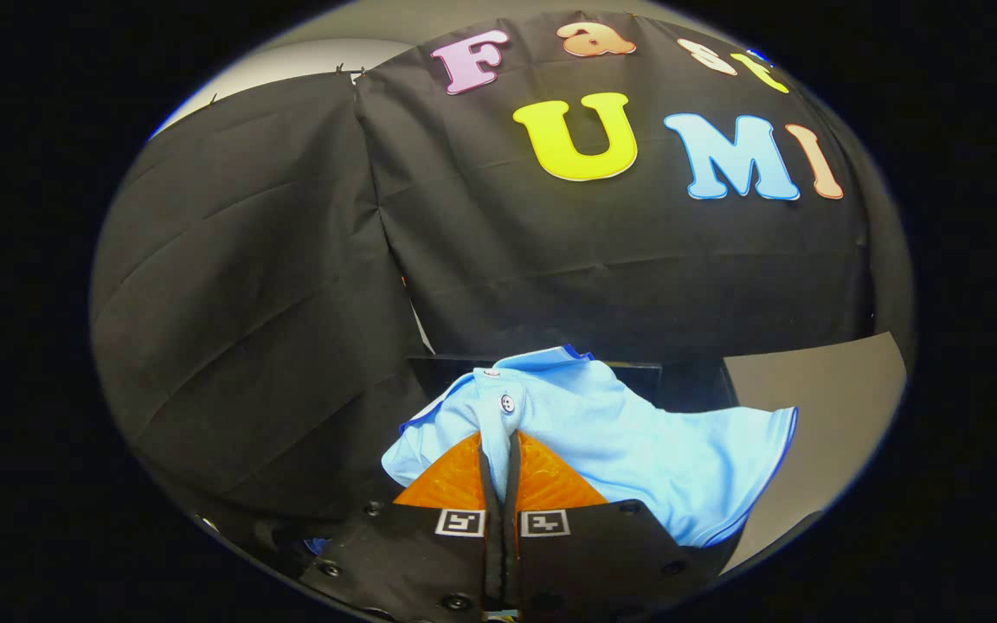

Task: Put the clothes into the washing machine and then close the washing machine lid.

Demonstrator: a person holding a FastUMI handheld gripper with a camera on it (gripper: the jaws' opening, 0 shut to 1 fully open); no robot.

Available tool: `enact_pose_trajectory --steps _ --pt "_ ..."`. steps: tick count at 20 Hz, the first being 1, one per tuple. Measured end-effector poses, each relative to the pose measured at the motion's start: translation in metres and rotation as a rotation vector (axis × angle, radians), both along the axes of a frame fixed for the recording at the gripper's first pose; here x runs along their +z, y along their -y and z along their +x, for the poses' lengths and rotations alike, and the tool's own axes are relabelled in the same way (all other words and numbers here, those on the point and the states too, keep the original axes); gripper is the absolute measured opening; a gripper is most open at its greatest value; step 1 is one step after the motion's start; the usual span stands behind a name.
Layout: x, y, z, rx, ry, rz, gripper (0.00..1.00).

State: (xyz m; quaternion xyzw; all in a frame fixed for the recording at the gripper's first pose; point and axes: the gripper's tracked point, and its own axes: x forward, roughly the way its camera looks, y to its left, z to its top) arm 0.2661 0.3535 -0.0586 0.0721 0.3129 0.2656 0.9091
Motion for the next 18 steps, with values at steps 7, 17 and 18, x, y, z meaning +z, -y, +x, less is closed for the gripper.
enact_pose_trajectory --steps 7,17,18 --pt "-0.045 -0.036 -0.002 0.021 -0.064 -0.008 0.01" --pt "-0.126 -0.065 0.002 0.007 -0.135 -0.087 0.01" --pt "-0.134 -0.067 0.004 0.000 -0.137 -0.097 0.01"
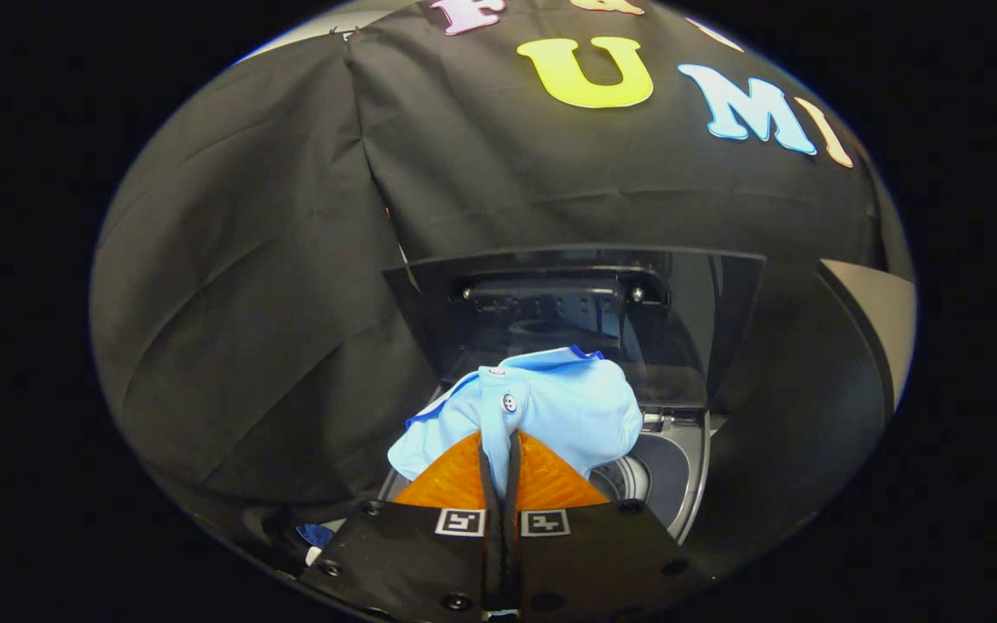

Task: Put the clothes into the washing machine and then close the washing machine lid.

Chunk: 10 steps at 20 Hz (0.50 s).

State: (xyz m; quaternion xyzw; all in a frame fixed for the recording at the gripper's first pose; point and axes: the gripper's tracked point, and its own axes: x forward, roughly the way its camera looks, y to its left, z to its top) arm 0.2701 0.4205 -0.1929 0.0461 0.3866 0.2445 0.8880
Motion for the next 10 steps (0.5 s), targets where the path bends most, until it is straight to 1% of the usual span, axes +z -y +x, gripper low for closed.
enact_pose_trajectory --steps 6,8,10 --pt "-0.049 -0.007 0.003 -0.022 -0.009 -0.052 0.02" --pt "-0.066 -0.006 0.001 -0.024 -0.006 -0.090 0.02" --pt "-0.079 -0.008 -0.004 -0.030 -0.020 -0.094 0.02"
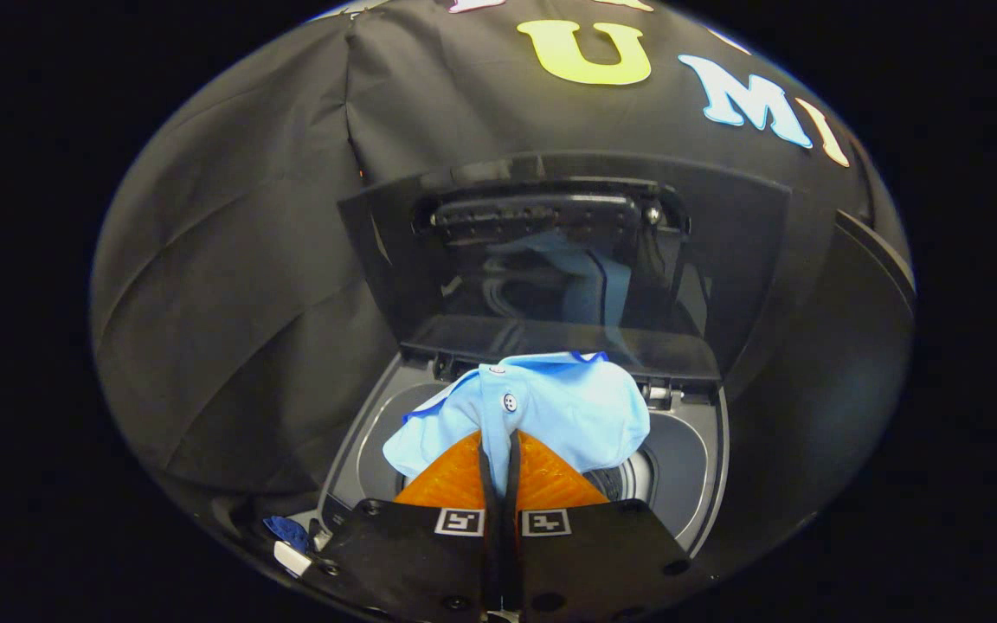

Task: Put the clothes into the washing machine and then close the washing machine lid.

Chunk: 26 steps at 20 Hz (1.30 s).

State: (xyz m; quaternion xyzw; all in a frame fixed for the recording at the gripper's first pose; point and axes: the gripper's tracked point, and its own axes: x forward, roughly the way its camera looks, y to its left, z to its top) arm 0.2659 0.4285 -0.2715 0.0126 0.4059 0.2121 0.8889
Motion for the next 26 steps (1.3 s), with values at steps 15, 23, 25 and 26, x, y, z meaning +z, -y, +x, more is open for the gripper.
enact_pose_trajectory --steps 15,23,25,26 --pt "-0.031 0.004 -0.013 -0.049 -0.052 -0.028 0.99" --pt "0.018 0.020 0.012 -0.118 0.129 0.013 0.99" --pt "0.033 0.024 0.021 -0.143 0.179 0.024 0.99" --pt "0.041 0.026 0.025 -0.156 0.207 0.026 0.99"
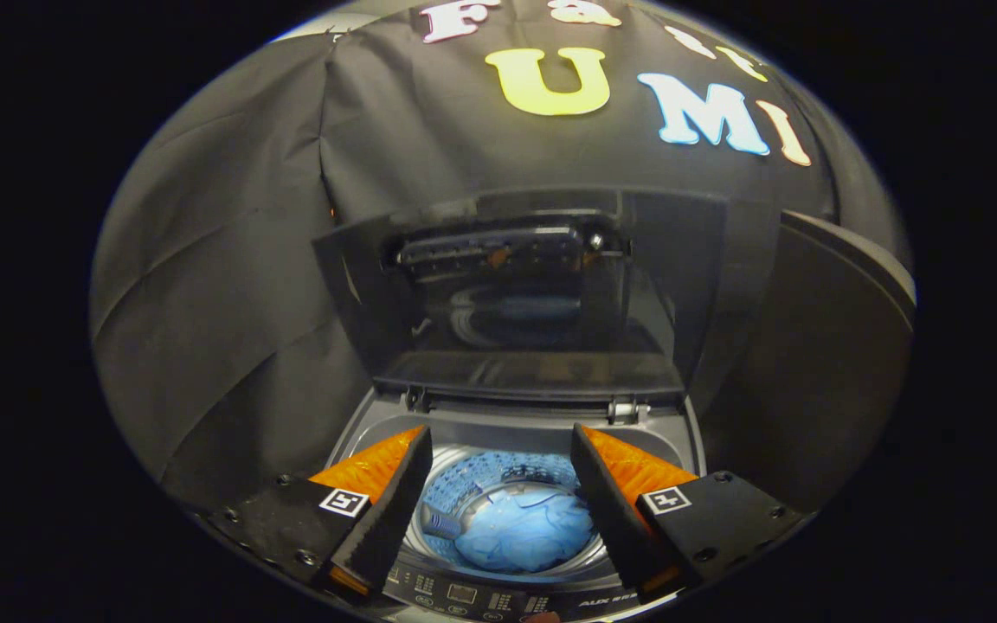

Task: Put the clothes into the washing machine and then close the washing machine lid.

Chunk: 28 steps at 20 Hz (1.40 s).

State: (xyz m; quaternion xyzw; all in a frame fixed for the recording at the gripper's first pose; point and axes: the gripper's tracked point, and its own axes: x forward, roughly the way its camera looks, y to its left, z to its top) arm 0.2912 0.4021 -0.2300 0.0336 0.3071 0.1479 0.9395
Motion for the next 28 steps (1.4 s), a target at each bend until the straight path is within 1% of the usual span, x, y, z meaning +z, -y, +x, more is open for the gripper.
enact_pose_trajectory --steps 7,9,21,28 --pt "0.051 0.001 0.029 -0.053 0.164 -0.002 0.98" --pt "0.062 -0.003 0.037 -0.047 0.191 -0.002 0.98" --pt "0.119 -0.027 0.093 -0.054 0.293 -0.016 0.98" --pt "0.135 -0.041 0.136 -0.052 0.330 -0.051 0.98"
